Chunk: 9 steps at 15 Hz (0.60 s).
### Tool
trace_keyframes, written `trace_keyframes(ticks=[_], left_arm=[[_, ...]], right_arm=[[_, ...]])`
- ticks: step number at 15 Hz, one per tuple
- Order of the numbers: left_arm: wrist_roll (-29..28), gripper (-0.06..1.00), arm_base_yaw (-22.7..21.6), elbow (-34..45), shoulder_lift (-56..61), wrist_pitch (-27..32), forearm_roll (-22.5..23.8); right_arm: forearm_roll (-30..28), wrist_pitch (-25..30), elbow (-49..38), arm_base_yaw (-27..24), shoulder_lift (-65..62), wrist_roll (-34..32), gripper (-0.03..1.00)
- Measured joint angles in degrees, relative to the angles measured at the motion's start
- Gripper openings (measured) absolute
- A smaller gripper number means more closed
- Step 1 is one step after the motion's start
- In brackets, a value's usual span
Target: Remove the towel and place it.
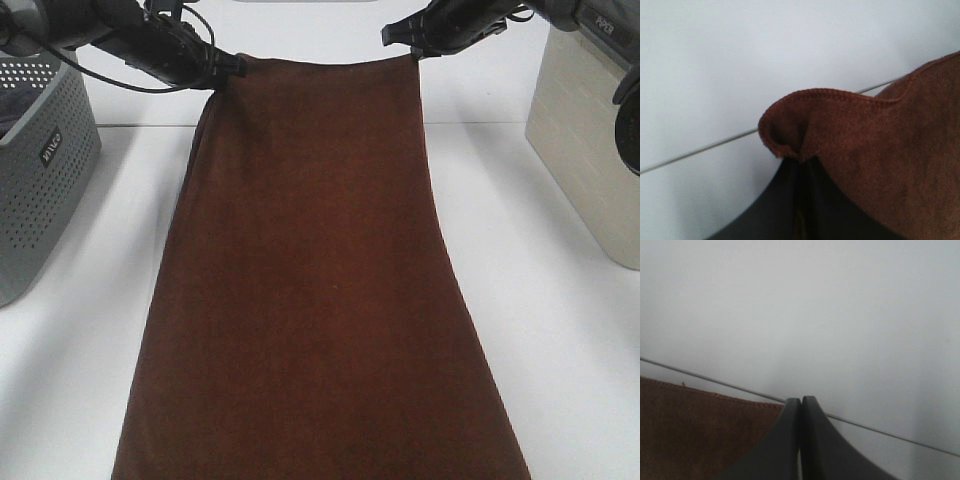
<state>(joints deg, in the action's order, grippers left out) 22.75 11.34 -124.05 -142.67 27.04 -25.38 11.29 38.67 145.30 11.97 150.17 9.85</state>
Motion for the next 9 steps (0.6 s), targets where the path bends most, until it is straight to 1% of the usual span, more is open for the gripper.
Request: trace_keyframes(ticks=[3, 5, 9], left_arm=[[1.9, 0.01, 0.0, -0.2, -0.5, -4.4, -1.5], [3.0, 0.01, 0.0, -0.3, -1.5, -5.9, -2.2], [3.2, 0.01, 0.0, -0.3, -4.1, -8.8, -2.3]], right_arm=[[-0.1, -3.0, 0.0, 0.0, 0.7, 0.0, 0.01], [-0.1, -3.4, 0.0, 0.0, 2.5, 0.0, 0.01], [-0.1, -5.8, 0.0, 0.0, 5.3, 0.0, 0.01]])
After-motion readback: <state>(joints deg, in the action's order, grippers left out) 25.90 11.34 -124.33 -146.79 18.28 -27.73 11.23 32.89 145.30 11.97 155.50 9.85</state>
